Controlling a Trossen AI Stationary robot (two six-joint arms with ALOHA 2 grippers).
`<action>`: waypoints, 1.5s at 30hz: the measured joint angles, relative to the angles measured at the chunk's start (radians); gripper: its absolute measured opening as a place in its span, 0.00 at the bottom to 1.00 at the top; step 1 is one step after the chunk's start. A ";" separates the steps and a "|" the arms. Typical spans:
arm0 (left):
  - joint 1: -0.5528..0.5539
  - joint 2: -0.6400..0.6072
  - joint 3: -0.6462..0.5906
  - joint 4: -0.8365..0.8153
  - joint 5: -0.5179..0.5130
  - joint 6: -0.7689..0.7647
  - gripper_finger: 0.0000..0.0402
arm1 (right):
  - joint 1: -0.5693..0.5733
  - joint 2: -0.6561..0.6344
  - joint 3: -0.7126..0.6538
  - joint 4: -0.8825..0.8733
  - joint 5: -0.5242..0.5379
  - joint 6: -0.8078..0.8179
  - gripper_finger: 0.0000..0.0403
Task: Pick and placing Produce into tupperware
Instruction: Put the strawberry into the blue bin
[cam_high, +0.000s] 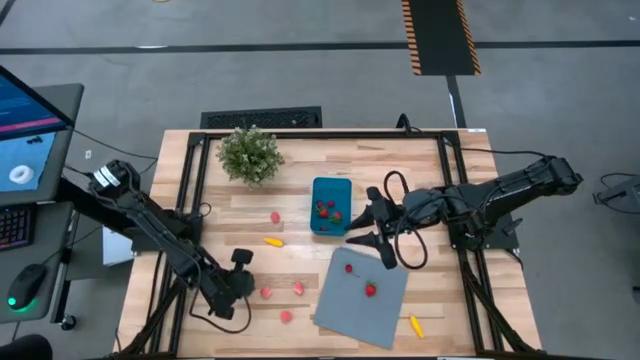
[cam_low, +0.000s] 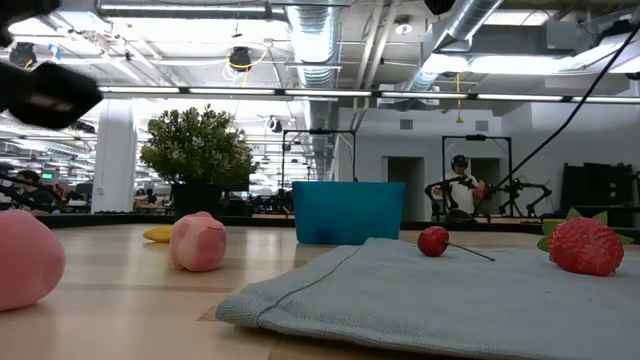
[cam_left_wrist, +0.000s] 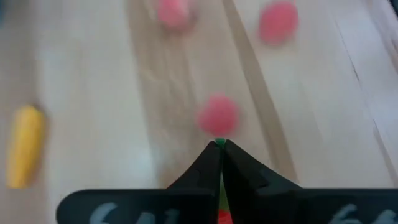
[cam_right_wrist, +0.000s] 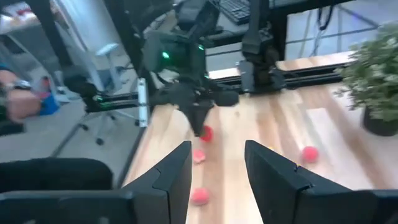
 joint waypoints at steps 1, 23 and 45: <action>0.005 -0.014 0.002 0.000 -0.028 0.006 0.00 | 0.000 0.000 0.000 0.002 0.008 -0.018 0.42; -0.094 -0.865 0.004 -0.001 -0.691 0.227 0.00 | 0.153 -0.591 -0.331 0.013 0.407 -0.023 0.42; -0.066 -1.014 0.003 -0.467 -1.250 -0.707 0.00 | 0.421 -0.834 -0.621 0.016 0.997 0.158 0.42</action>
